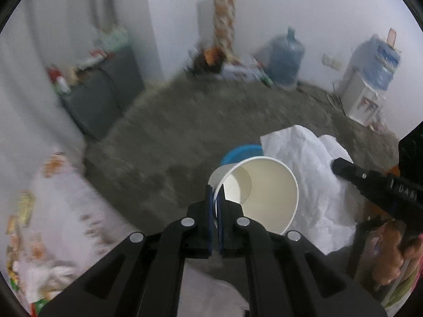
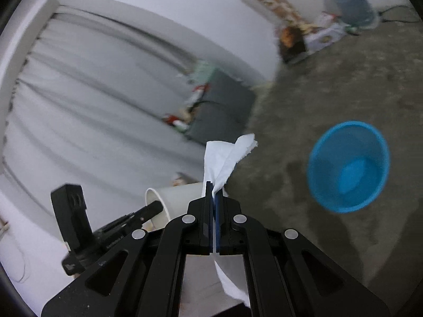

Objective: Collect trash
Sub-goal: 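Carry cup and tissue over the blue wastebasket and open both grippers, then move both tools back to the table toward the clear plastic cup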

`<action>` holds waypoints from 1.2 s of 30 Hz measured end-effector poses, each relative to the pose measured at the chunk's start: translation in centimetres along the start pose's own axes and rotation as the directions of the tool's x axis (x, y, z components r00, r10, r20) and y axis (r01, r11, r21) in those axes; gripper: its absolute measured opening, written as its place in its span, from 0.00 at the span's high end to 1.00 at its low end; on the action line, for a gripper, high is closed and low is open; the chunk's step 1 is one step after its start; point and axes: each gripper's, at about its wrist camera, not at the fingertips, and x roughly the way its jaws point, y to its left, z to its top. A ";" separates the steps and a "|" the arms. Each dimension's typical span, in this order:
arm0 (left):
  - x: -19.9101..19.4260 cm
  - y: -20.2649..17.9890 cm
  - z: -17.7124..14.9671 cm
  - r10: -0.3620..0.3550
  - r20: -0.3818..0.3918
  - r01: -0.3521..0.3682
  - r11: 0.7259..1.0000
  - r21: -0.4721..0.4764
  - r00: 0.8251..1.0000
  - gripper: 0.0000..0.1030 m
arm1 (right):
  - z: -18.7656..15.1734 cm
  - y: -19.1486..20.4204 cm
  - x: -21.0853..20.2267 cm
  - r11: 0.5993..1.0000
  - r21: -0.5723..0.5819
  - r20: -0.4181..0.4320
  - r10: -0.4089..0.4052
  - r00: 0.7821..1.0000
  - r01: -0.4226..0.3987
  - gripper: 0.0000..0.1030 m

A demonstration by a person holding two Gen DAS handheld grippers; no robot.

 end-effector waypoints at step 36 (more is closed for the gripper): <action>4.2 -4.5 2.8 -0.277 0.065 0.277 0.961 0.015 0.959 0.25 | 1.3 -6.2 1.7 0.885 -0.052 0.071 -0.460 0.885 0.463 0.19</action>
